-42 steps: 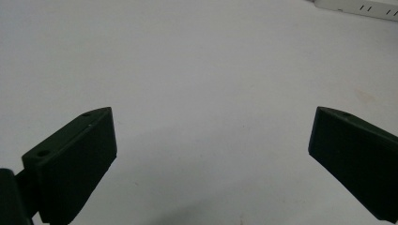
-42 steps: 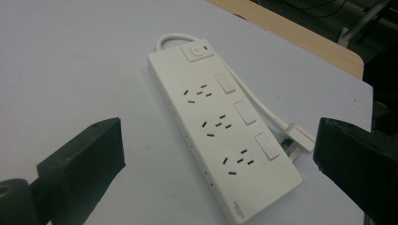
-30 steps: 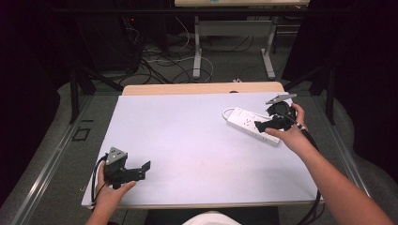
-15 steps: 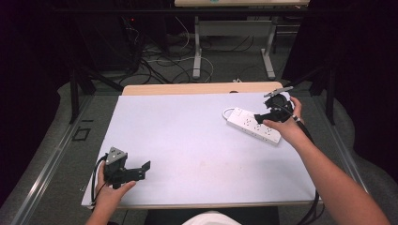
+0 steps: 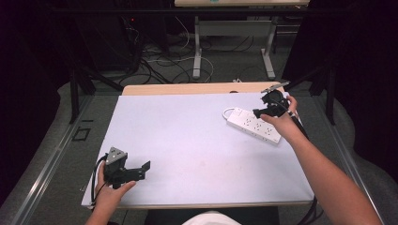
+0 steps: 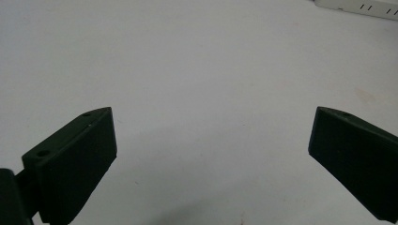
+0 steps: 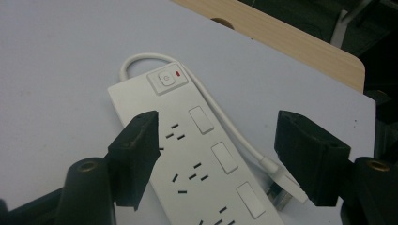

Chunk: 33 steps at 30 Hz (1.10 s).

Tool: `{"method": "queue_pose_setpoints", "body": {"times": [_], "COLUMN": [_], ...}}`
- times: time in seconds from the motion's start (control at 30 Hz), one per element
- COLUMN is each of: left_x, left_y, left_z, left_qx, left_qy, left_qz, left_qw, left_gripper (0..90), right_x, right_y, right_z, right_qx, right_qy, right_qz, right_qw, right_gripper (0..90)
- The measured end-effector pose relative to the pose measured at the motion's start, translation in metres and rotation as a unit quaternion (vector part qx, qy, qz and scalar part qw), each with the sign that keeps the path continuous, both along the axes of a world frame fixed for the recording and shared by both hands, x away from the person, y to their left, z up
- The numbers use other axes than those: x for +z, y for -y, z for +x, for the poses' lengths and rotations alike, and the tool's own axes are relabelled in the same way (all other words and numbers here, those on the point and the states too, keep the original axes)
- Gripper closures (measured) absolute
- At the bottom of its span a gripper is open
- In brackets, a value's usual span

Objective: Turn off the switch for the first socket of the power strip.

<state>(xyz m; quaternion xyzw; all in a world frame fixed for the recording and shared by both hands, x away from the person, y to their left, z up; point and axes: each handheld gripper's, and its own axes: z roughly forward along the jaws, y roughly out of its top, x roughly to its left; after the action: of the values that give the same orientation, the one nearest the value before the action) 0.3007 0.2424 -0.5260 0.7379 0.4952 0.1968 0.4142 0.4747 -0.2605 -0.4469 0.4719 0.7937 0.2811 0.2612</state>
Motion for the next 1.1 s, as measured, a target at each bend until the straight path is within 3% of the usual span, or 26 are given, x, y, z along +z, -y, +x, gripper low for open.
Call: {"method": "queue_pose_setpoints", "body": {"times": [0.3,0.53,0.87,1.1], "left_x": [-0.001,0.0,0.0,-0.001], "left_y": [0.001,0.0,0.0,0.0], "left_z": [0.0,0.0,0.0,0.0], "left_qx": [0.002,0.0,-0.001,-0.001], "left_qy": [0.004,0.0,-0.001,-0.001], "left_qz": [-0.001,-0.001,-0.001,0.001], "left_qw": [1.0,1.0,1.0,1.0], "left_gripper": [1.1,1.1,1.0,1.1], "right_x": [-0.005,-0.011,-0.02,-0.027], "right_y": [-0.005,-0.008,-0.007,0.0], "right_z": [0.014,0.024,0.038,0.046], "right_qx": [-0.006,-0.015,-0.037,-0.061], "right_qy": [0.002,-0.002,-0.027,-0.044], "right_qz": [0.016,0.0,0.006,0.019], "right_qw": [0.9998,0.9999,0.999,0.997], "right_gripper": [40.1,43.2,46.5,60.4]}}
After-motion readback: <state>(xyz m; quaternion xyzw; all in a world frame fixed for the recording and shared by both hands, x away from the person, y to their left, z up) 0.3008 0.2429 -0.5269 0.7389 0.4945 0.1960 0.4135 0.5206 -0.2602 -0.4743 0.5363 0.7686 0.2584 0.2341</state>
